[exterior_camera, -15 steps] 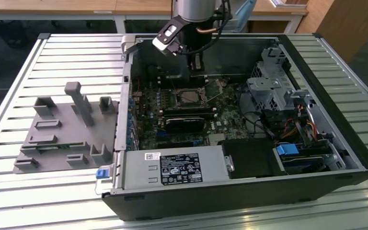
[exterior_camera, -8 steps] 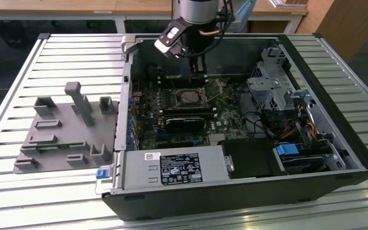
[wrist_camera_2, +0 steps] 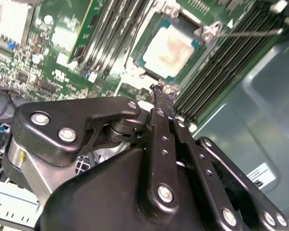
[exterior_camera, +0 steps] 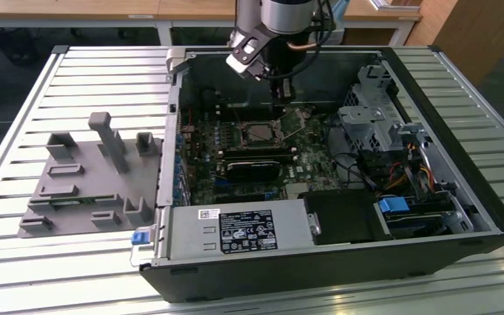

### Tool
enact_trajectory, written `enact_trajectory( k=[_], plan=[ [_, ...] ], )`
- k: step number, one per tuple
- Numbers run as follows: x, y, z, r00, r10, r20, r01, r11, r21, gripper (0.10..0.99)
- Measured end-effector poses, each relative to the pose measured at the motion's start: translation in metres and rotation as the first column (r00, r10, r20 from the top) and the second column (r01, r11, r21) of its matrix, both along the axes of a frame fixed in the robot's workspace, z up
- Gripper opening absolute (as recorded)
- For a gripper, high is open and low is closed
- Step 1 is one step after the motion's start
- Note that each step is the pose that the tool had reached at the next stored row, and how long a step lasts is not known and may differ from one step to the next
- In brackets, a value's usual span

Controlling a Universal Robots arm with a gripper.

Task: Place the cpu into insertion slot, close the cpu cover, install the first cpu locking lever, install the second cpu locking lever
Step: 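Close the cpu cover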

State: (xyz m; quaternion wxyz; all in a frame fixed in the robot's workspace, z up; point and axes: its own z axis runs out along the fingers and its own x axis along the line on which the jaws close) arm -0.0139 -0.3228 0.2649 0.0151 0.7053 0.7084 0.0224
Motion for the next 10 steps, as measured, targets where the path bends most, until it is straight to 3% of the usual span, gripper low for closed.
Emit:
enact_trajectory(
  k=[3,7,8,10],
  plan=[
    [0.011,0.0,-0.0011,1.0,0.0,-0.0075,0.0,1.0,0.0,0.106],
    [0.0247,0.0,-0.003,0.9995,0.0,-0.03,0.0,1.0,-0.002,0.106],
    [0.0267,0.0,-0.0036,0.9995,0.0,-0.0328,0.0,1.0,-0.002,0.106],
    [0.0284,0.0,-0.0049,0.9994,0.001,-0.0334,-0.001,1.0,-0.002,0.106]
  ],
)
